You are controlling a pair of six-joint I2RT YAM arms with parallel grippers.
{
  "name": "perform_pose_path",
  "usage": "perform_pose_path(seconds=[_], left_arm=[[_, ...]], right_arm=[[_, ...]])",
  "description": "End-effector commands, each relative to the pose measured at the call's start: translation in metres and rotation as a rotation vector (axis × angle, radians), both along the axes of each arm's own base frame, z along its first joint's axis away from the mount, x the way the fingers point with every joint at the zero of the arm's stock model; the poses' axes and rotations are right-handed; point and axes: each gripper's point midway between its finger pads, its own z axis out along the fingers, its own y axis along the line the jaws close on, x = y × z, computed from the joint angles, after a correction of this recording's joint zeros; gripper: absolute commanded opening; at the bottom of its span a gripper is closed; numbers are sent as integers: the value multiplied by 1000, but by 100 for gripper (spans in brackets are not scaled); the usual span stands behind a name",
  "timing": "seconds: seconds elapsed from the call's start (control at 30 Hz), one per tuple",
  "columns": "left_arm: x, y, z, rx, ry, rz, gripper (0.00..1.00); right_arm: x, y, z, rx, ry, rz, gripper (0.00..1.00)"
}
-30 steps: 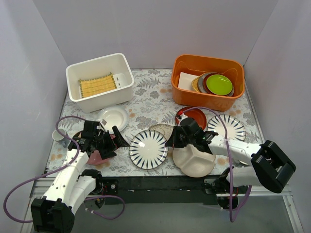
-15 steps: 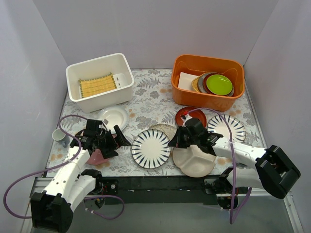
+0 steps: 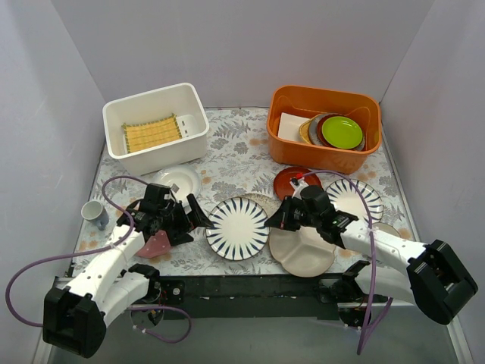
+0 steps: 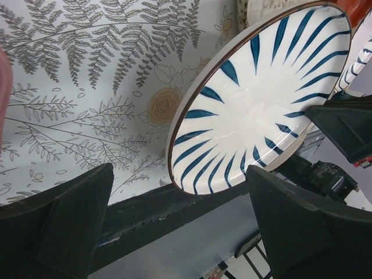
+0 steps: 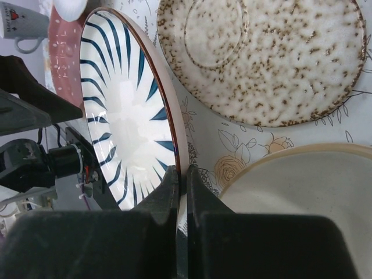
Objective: Place the plates into the plastic bin on the countertop
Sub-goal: Pick up the plate from the corner of the board.
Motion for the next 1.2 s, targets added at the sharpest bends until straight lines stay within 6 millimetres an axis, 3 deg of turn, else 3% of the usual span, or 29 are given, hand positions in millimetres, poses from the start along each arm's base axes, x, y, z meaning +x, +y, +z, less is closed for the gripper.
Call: perform_pose_path(seconds=[0.0, 0.27, 0.57, 0.8, 0.9, 0.93, 1.17], left_arm=[[7, -17, 9, -23, -41, -7, 98], [14, -39, 25, -62, -109, -15, 95], [13, -52, 31, -122, -144, -29, 90], [12, -60, 36, -156, -160, -49, 73], [9, -62, 34, -154, -151, -64, 46], [9, -63, 33, -151, -144, -67, 31], [4, -72, 31, -195, -133, -95, 0]], right_arm=[[9, 21, 63, 231, -110, 36, 1], [3, 18, 84, 389, -94, 44, 1], [2, 15, 93, 406, -103, 48, 1], [2, 14, 96, 415, -109, 48, 1], [3, 13, 95, 413, -105, 41, 1], [3, 13, 95, 415, -108, 40, 1], [3, 11, 93, 422, -102, 36, 1]])
